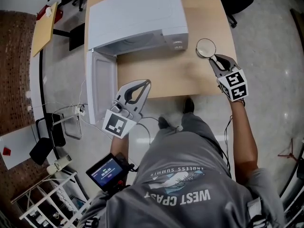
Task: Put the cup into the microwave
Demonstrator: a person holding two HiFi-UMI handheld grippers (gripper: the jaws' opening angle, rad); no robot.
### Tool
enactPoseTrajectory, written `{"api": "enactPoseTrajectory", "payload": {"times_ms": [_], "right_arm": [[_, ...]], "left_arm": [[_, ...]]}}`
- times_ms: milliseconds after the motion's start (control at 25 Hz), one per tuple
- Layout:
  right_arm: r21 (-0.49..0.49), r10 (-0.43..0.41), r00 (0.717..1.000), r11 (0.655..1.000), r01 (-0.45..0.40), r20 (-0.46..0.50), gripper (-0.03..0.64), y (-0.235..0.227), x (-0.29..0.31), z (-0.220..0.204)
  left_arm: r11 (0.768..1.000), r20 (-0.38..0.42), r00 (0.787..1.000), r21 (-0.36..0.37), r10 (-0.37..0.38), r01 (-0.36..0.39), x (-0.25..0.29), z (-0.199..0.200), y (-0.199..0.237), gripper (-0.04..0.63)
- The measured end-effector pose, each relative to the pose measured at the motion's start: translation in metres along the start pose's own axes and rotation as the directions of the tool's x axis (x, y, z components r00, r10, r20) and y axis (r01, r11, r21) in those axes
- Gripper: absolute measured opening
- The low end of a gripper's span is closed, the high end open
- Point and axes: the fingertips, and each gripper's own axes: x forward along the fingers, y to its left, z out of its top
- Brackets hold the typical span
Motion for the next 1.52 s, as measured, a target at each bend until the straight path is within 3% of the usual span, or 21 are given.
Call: {"api": "enactPoseTrajectory", "payload": {"times_ms": [320,560,1120,1520], "right_arm": [[-0.031,0.011,0.994,0.999,-0.007,0.110,0.074,0.094,-0.075,0.090],[-0.037,0.057,0.988,0.998,-0.052,0.145,0.074,0.171,-0.112,0.132],[-0.135,0.104,0.977,0.988,-0.080,0.186,0.074,0.296,-0.154,0.185],[-0.183,0.145,0.974,0.977,-0.114,0.171,0.074,0.351,-0.153,0.202]], "left_arm": [[0.999,0.090,0.995,0.031,-0.037,0.034,-0.055,0.029,-0.005,0.021],[0.997,0.140,0.988,0.063,-0.062,0.053,-0.099,0.044,-0.009,0.021],[0.991,0.218,0.972,0.116,-0.088,0.063,-0.181,0.058,-0.012,0.021],[0.992,0.233,0.969,0.116,-0.083,0.057,-0.217,0.050,-0.007,0.021]]}}
